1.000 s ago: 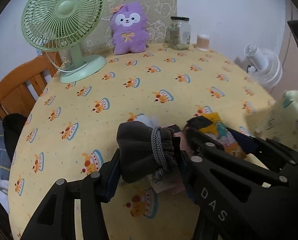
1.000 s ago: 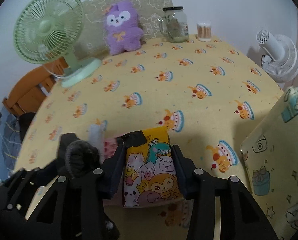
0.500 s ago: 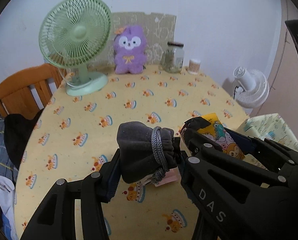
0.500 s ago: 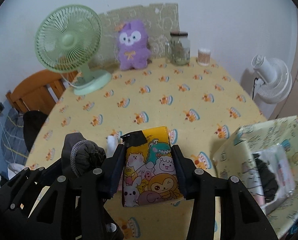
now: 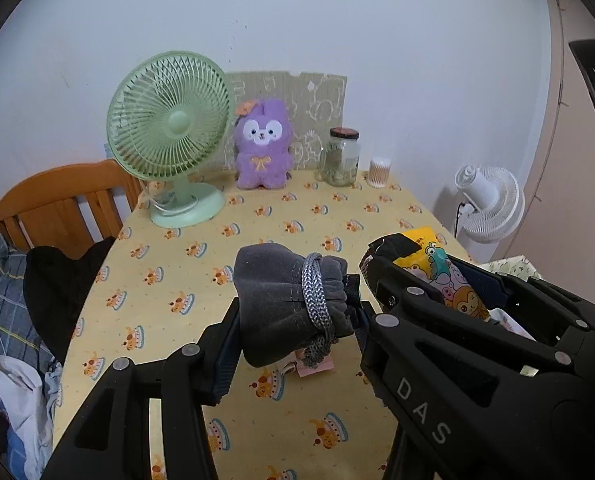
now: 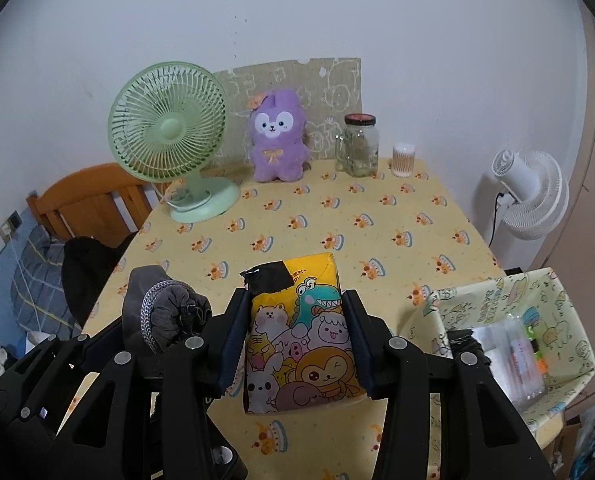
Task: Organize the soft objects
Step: 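Carry the grey pouch and yellow cartoon pack over to the patterned box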
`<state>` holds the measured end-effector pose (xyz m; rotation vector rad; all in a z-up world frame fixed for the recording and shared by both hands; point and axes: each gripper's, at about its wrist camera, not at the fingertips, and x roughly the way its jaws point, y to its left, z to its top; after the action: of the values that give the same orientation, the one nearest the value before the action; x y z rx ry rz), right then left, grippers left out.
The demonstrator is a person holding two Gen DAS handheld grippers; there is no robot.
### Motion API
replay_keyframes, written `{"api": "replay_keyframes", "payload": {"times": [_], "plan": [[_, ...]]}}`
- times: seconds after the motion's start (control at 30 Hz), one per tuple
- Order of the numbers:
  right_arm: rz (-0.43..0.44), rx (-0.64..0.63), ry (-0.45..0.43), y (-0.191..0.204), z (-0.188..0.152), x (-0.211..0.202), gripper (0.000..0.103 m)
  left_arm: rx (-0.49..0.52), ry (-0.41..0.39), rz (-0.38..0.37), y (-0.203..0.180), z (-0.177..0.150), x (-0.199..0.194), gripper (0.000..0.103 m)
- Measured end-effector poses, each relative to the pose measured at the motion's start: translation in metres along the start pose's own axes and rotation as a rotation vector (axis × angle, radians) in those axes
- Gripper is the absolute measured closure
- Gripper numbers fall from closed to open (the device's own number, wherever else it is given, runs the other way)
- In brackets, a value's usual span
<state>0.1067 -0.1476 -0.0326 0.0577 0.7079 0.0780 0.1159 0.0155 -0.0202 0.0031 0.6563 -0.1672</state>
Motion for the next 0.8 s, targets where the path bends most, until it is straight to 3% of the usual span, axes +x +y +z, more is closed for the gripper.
{"api": "replay_keyframes", "payload": {"times": [0.4,0.8], "plan": [[-0.027,-0.023,-0.079,-0.013,0.015,-0.04,0.051,0.019,-0.071,-0.04,-0.023,0.016,-0.022,0.047],[-0.064,0.001,-0.083,-0.046,0.019,-0.046,0.051,0.059,-0.062,-0.079,-0.055,0.022,-0.016,0.047]]}}
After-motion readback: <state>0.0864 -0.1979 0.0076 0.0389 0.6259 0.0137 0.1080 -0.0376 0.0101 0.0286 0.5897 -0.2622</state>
